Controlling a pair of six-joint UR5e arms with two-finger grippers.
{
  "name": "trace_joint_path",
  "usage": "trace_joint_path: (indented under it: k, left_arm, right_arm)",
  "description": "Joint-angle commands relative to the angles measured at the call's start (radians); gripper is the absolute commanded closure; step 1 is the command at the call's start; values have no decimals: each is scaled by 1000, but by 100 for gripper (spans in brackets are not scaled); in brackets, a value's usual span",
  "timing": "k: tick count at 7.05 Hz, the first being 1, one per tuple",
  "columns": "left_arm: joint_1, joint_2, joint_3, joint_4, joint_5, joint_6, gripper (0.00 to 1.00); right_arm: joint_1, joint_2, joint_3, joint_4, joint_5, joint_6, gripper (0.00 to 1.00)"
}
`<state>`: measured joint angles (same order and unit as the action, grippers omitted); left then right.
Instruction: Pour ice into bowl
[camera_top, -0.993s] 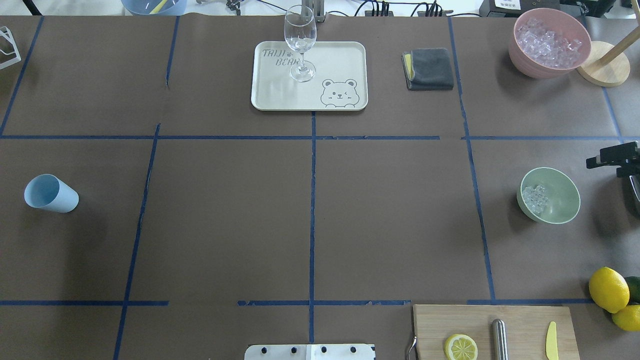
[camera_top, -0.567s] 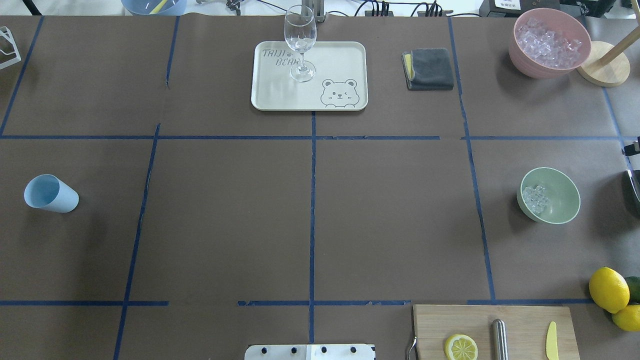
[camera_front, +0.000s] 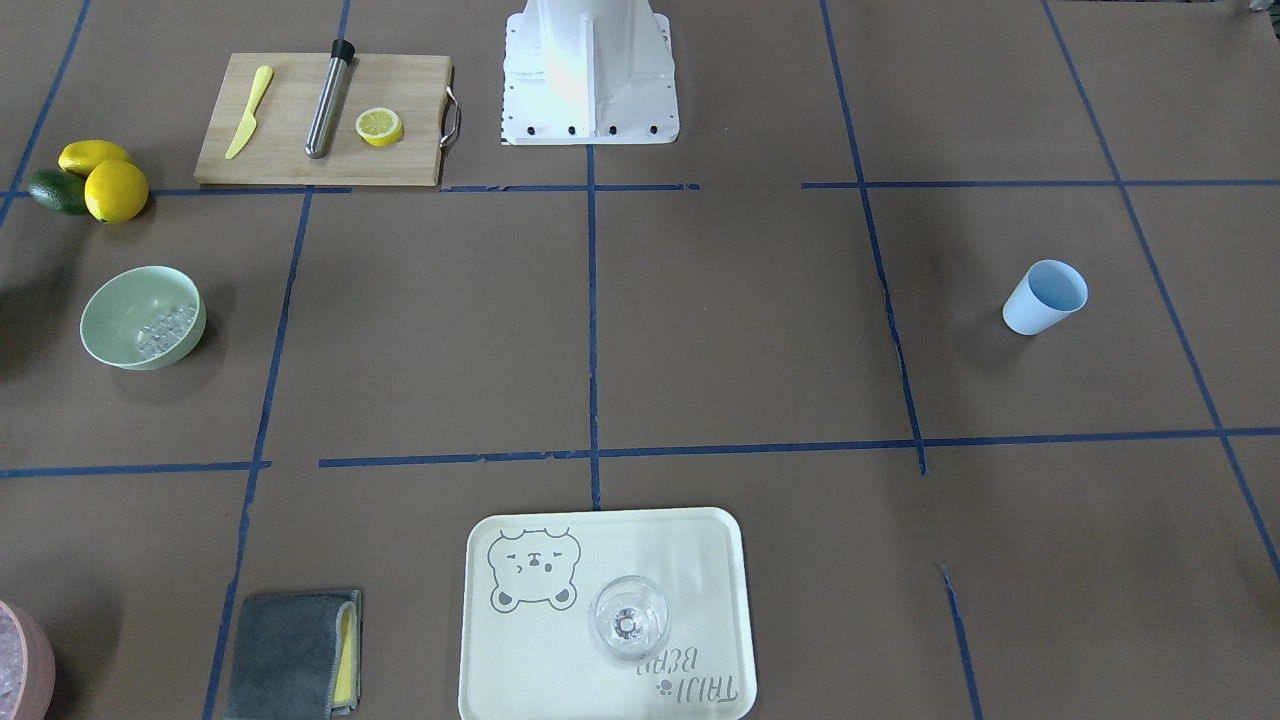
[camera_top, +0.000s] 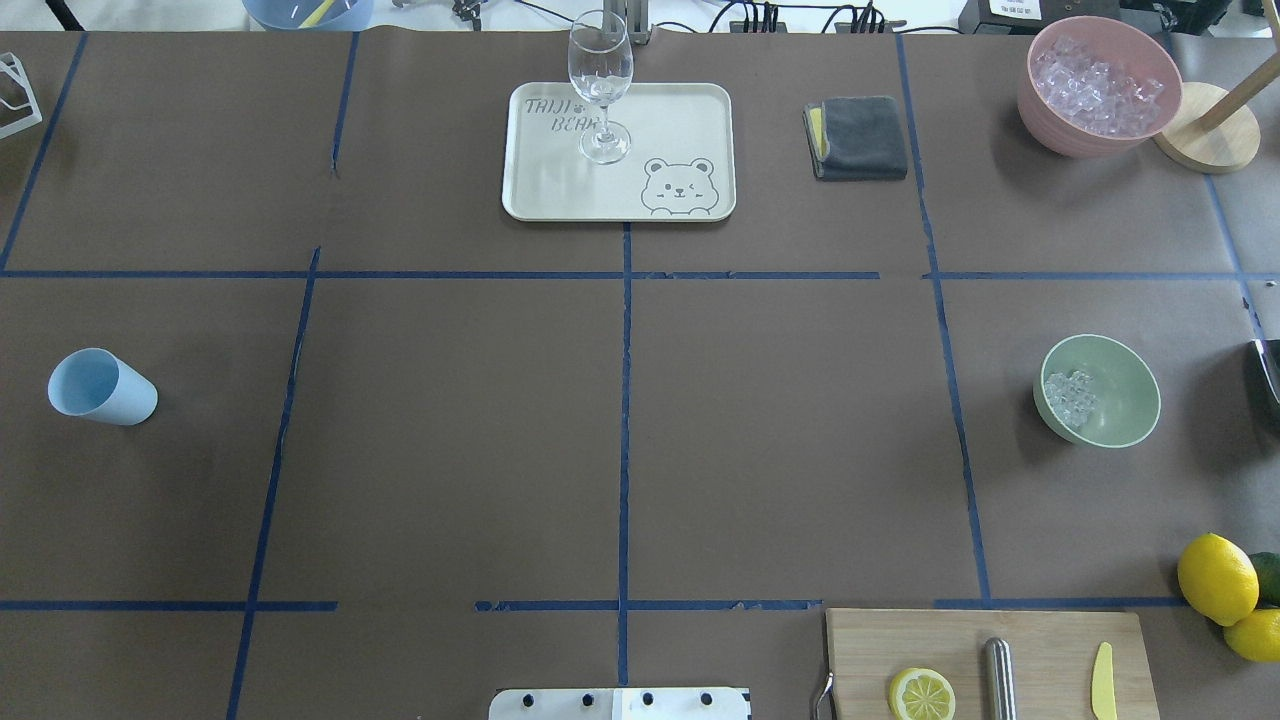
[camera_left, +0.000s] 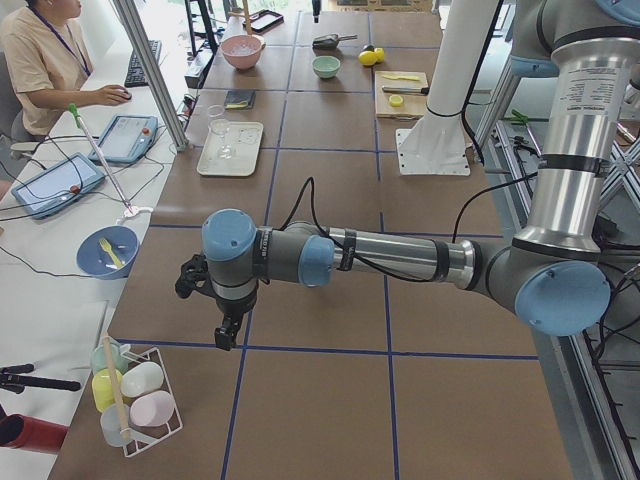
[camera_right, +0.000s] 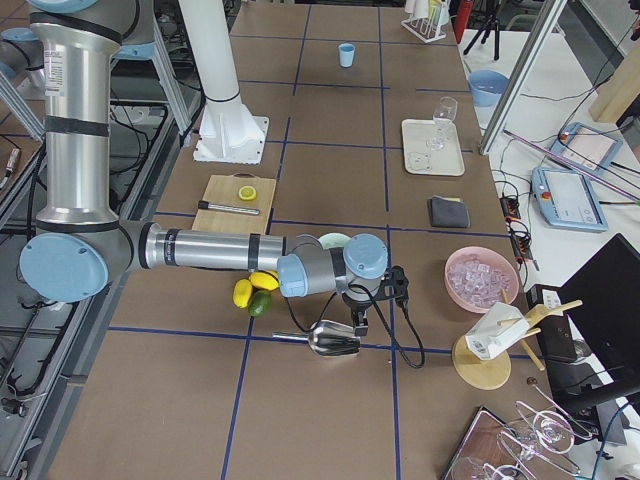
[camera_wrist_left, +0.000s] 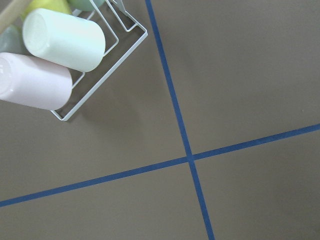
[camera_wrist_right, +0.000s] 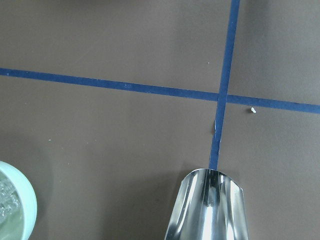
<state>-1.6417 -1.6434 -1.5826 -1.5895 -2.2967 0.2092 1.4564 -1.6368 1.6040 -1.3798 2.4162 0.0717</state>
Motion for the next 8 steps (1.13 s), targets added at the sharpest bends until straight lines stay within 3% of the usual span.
trace_joint_path:
  k: [1, 2, 4, 6, 8]
  left_arm:
    - [0, 130, -11, -43, 0, 15, 0]
    - [-1, 146, -37, -72, -4, 13, 0]
    - [-1, 155, -36, -67, -20, 6, 0]
    - [-7, 160, -159, 90, -17, 10, 0]
    - [-1, 163, -154, 118, -17, 10, 0]
  right_arm:
    - [12, 3, 49, -56, 0, -21, 0]
    - [18, 5, 100, -132, -12, -21, 0]
    - [27, -6, 195, -175, -23, -23, 0]
    - [9, -5, 212, -189, -112, -59, 0]
    - [6, -56, 250, -200, -114, -66, 0]
